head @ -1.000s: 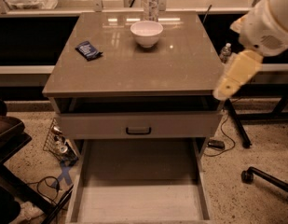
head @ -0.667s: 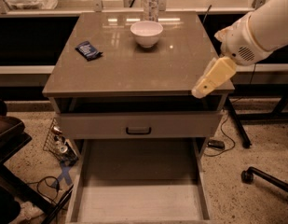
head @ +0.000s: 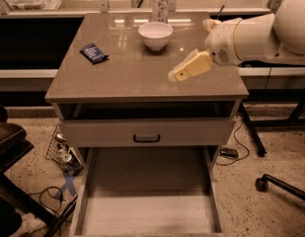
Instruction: Place rxbar blueberry into middle drawer
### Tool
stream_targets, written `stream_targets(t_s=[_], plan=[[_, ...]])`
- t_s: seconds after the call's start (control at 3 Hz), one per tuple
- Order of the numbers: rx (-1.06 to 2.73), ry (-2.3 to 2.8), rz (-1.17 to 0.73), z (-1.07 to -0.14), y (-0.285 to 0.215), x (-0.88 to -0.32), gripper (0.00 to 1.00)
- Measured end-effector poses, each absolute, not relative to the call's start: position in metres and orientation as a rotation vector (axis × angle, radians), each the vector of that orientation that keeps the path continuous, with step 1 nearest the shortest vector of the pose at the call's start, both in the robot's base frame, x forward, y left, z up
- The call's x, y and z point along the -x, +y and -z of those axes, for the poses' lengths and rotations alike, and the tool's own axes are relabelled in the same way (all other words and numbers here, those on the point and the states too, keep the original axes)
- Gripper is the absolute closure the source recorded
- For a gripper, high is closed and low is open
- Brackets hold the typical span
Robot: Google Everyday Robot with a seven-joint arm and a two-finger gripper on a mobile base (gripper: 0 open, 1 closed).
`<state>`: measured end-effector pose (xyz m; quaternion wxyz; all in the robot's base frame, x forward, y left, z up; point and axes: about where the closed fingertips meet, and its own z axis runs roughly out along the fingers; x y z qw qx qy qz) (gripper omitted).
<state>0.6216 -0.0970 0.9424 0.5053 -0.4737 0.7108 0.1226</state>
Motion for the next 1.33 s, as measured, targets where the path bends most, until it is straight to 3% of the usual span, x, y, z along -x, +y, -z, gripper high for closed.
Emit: stream_targets(t_s=[0.67,1.33], plan=[[1.12,1.69,-0.281,-0.95,-0.093,-0.628,0.0],[1.098,1.63,-0.449,-0.923,-0.008,-0.677,0.0]])
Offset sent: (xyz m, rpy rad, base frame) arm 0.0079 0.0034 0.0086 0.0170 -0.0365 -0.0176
